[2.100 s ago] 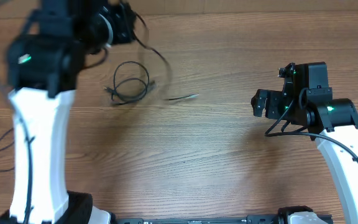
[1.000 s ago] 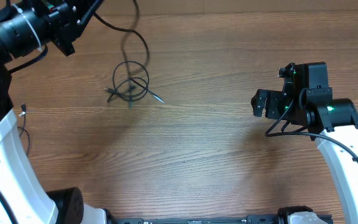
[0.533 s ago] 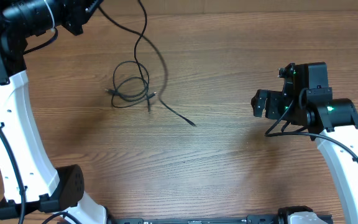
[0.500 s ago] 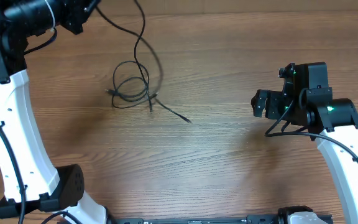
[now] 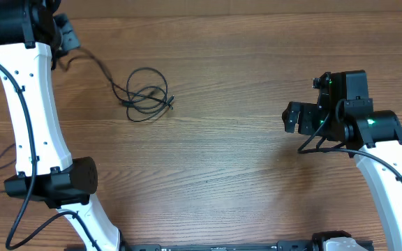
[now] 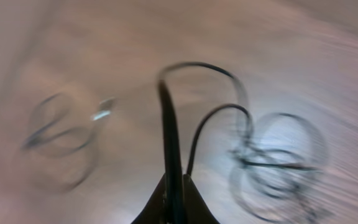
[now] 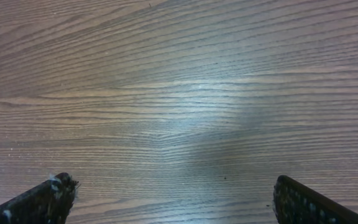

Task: Untangle cables
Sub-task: 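Grasp a cable strand with the left gripper and lift it up-left, then pull the strand out of the coil toward the far left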

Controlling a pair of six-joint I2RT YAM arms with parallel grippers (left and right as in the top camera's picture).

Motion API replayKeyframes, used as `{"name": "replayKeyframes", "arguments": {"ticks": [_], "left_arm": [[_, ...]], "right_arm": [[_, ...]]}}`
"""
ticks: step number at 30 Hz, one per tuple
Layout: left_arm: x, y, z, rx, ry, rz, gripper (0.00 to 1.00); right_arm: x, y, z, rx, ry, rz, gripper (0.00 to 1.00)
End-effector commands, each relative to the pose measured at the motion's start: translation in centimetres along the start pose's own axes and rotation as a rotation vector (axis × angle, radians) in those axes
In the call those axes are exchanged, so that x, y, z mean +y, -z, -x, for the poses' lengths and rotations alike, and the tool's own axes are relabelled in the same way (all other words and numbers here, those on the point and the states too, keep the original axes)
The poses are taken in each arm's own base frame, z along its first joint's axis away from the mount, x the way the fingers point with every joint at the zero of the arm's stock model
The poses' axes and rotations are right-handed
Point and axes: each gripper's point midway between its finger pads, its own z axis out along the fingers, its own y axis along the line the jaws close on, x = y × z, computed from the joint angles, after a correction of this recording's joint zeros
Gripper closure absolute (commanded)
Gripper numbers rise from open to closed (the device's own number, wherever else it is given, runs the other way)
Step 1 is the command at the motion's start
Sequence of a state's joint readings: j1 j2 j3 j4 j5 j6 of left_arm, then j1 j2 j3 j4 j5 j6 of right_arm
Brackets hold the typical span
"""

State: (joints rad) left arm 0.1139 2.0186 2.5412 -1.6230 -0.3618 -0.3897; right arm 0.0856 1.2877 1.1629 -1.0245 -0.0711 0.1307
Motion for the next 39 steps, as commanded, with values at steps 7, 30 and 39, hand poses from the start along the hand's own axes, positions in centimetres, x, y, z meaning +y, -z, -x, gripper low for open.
{"name": "replayKeyframes", "arguments": {"ticks": [7, 30, 39], "left_arm": [[9.1, 3.9, 1.3, -0.163, 0.331, 0.289, 0.96], [-14.3, 36.7, -4.3, -0.669, -0.672, -1.579, 0.96], [-10.9, 43.8, -4.3, -0.925, -0.663, -1.636, 0.96]], "right_arm": [[-0.1, -0.1, 0.2, -0.003, -0.006, -0.003, 0.0], [8.0, 2.0, 3.6, -0.116, 0.013, 0.464, 0.0], [7.9, 1.9, 3.8, -0.123, 0.013, 0.454, 0.0]]}}
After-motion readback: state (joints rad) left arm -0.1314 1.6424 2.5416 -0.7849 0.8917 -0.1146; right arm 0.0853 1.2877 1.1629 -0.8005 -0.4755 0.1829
